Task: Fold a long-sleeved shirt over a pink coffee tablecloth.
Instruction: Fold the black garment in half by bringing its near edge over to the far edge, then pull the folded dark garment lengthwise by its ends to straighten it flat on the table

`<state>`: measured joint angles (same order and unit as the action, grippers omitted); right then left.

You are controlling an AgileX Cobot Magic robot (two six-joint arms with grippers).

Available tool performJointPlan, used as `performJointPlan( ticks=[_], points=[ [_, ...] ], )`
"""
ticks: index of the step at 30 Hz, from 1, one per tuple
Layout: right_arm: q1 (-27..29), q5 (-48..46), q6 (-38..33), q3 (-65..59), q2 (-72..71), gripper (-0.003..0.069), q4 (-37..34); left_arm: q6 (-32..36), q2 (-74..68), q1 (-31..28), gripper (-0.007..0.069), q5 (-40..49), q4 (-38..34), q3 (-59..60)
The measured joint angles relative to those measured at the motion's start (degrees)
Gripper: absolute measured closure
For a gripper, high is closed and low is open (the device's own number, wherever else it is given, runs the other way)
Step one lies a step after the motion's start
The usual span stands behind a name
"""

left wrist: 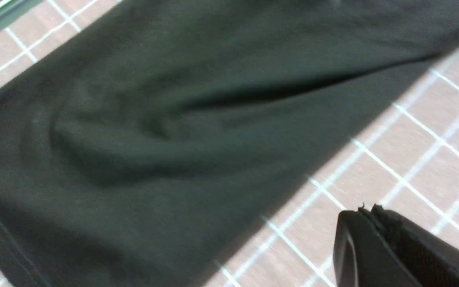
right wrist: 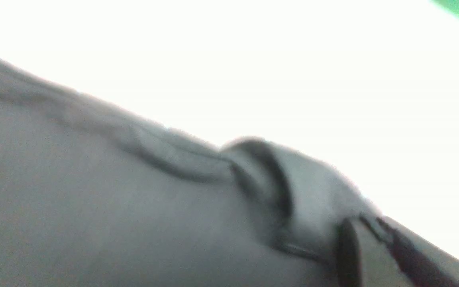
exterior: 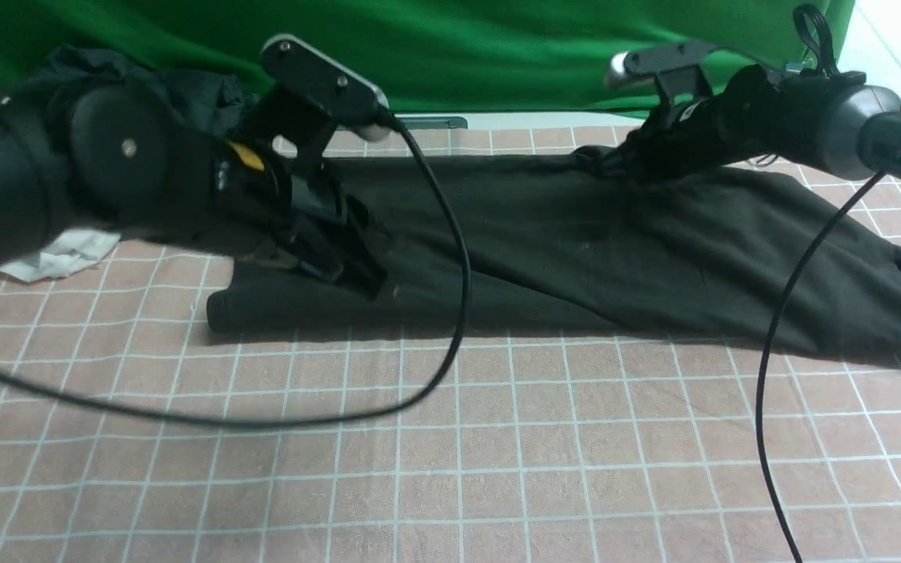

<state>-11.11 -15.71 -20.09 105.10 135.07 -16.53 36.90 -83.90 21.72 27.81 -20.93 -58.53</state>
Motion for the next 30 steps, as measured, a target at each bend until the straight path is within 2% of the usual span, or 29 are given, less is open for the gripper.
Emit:
performJointPlan(
  ticks=[3, 6, 9, 10, 12, 14, 19, 22, 26, 30],
  points=[
    [1.09, 7.63, 0.30, 0.11, 0.42, 0.0629, 0.00, -0.12, 3.15, 0.56, 0.0614, 0.00, 0.07, 3.51],
    [3.13, 7.57, 0.28, 1.52, 0.34, 0.0627, 0.00, -0.25, 6.12, 0.56, 0.0614, 0.00, 1.42, 7.27],
    [6.46, -2.77, -1.40, 3.05, -2.30, 0.0617, 0.00, -1.06, 10.57, 0.56, 0.0614, 0.24, 3.40, 11.42],
    [6.68, -3.66, -1.40, 3.10, -2.30, 0.0617, 0.00, -1.12, 11.24, 0.56, 0.0614, 0.24, 3.54, 11.84],
    [9.68, -13.90, -2.97, 2.24, -6.64, 0.0615, 0.00, -2.04, 15.41, 0.56, 0.0613, 0.91, 4.07, 13.49],
    [11.25, -18.94, -3.27, 0.49, -10.19, 0.0614, 0.08, -2.70, 17.75, 0.56, 0.0613, 2.13, 4.08, 13.77],
    [19.35, -30.65, 1.95, -12.16, -23.40, 0.0592, 1.59, -2.96, 24.65, 0.56, 0.0610, 8.73, 3.65, 13.89],
    [22.57, -32.82, 4.66, -16.98, -25.95, 0.0540, 1.98, -2.96, 26.55, 0.56, 0.0610, 9.32, 3.43, 13.95],
    [24.17, -32.04, 5.52, -21.71, -25.29, 0.0340, 2.48, -2.96, 27.13, 0.56, 0.0610, 8.21, 3.05, 13.95],
    [24.11, -25.74, 4.01, -22.73, -22.38, 0.0242, 2.21, -2.96, 27.07, 0.56, 0.0610, 7.99, 2.99, 14.00]
  ],
)
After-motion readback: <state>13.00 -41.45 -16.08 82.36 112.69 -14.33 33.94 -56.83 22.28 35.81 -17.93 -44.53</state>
